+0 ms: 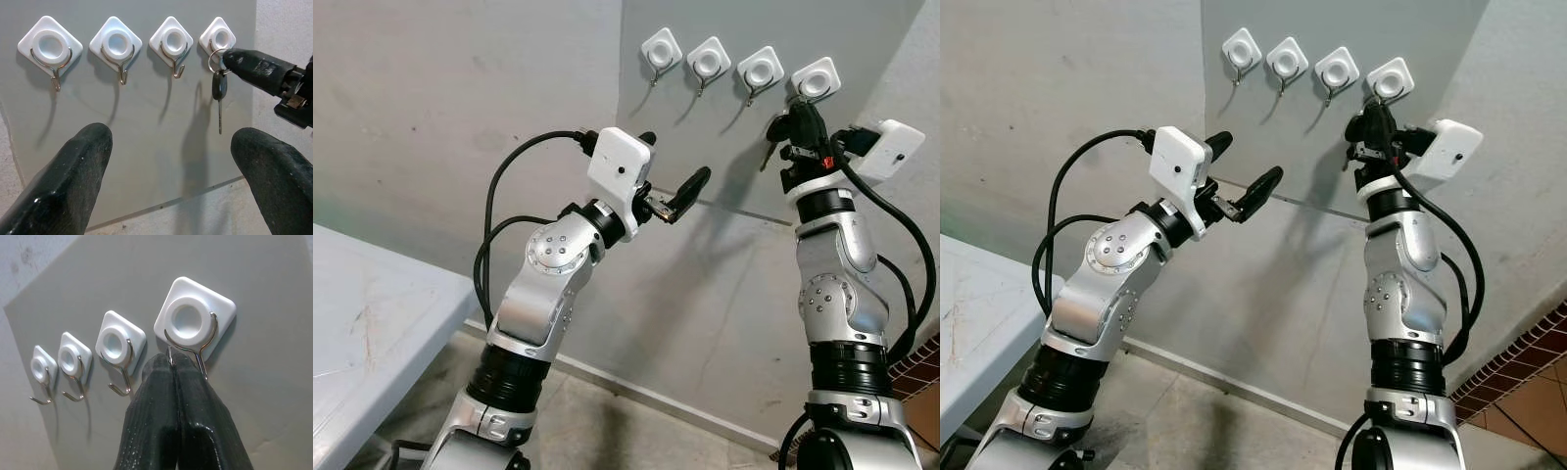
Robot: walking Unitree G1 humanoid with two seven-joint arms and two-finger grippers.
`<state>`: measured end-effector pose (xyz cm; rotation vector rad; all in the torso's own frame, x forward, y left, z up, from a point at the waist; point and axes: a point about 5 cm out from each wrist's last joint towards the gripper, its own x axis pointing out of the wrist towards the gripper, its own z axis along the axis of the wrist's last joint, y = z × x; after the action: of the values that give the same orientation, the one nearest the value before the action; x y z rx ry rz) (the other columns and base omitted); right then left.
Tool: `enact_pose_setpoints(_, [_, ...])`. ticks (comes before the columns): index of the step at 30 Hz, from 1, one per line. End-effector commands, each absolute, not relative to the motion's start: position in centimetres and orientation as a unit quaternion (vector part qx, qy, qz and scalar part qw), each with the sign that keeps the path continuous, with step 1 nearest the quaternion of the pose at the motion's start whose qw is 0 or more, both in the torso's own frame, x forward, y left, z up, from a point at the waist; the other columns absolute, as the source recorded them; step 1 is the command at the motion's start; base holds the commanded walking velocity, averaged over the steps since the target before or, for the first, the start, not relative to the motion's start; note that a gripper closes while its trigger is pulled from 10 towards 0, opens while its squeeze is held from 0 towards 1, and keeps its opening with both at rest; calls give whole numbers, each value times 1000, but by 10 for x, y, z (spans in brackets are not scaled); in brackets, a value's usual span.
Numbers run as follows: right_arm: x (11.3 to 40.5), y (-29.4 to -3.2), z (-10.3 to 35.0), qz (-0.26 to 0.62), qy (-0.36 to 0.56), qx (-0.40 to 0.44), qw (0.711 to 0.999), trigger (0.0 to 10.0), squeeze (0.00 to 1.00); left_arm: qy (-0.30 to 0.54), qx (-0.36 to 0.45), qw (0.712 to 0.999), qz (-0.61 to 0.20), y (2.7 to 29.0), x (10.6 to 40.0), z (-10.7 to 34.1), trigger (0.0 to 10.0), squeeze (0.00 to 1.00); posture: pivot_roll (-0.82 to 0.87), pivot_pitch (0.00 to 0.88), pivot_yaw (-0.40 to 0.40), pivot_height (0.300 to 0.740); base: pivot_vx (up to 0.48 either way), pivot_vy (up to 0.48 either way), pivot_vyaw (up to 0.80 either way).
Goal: Hang keys on a hook
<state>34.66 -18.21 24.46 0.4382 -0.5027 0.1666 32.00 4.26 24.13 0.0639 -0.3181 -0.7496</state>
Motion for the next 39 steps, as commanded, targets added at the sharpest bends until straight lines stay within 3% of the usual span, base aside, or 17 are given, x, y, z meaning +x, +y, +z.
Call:
enact_pose_setpoints(1, [343, -186, 247, 80, -254, 224, 937, 10000, 0, -167, 33, 914, -369, 40, 319, 251, 10000, 0, 163, 12, -45, 740, 0, 0, 0])
enact_pose_setpoints(19, [329, -187, 249, 108, -283, 322, 897, 10000, 0, -169, 31, 914, -369, 40, 321, 253, 10000, 0, 162, 18, -41, 740, 0, 0, 0])
enact_pose_setpoints(36, [336, -183, 228, 116, -202, 410, 882, 10000, 0, -172, 29, 916, -360, 44, 323, 256, 10000, 0, 165, 24, -42, 740, 0, 0, 0])
enact_pose_setpoints(39, [336, -182, 225, 119, -194, 442, 868, 10000, 0, -171, 28, 917, -358, 45, 324, 256, 10000, 0, 165, 24, -42, 740, 0, 0, 0])
